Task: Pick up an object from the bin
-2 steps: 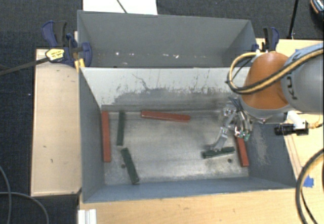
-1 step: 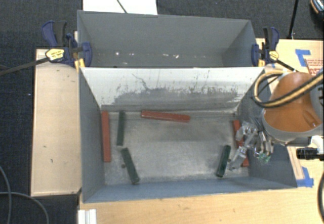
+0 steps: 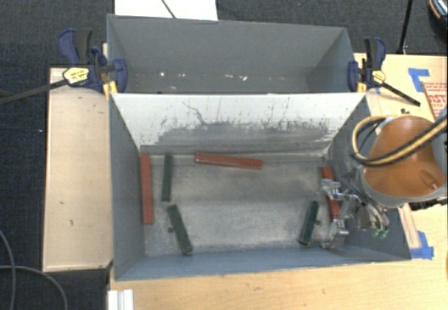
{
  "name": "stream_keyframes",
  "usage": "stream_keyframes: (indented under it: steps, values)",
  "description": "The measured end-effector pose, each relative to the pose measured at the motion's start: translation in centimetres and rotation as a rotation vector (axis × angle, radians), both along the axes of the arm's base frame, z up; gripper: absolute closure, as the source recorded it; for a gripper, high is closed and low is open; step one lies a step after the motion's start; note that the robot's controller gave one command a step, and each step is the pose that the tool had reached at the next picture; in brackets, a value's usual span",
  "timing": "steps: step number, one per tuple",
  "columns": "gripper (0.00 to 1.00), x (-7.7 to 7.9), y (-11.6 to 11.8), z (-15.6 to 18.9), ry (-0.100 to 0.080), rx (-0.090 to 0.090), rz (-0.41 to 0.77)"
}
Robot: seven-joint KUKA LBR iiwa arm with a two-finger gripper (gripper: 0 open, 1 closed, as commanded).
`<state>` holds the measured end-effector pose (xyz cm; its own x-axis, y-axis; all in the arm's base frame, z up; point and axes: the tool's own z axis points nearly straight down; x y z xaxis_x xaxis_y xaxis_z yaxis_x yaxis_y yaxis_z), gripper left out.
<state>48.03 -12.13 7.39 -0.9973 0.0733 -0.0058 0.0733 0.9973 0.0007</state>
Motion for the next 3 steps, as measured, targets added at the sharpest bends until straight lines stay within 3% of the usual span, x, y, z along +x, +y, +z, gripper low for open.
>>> stream_keyframes:
  steps: [1, 3]
  values:
    - [0.00, 2.00, 1.29, -0.28, 0.000, -0.003, 0.608]
    - [0.00, 1.97, 1.27, -0.28, 0.001, -0.002, 0.603]
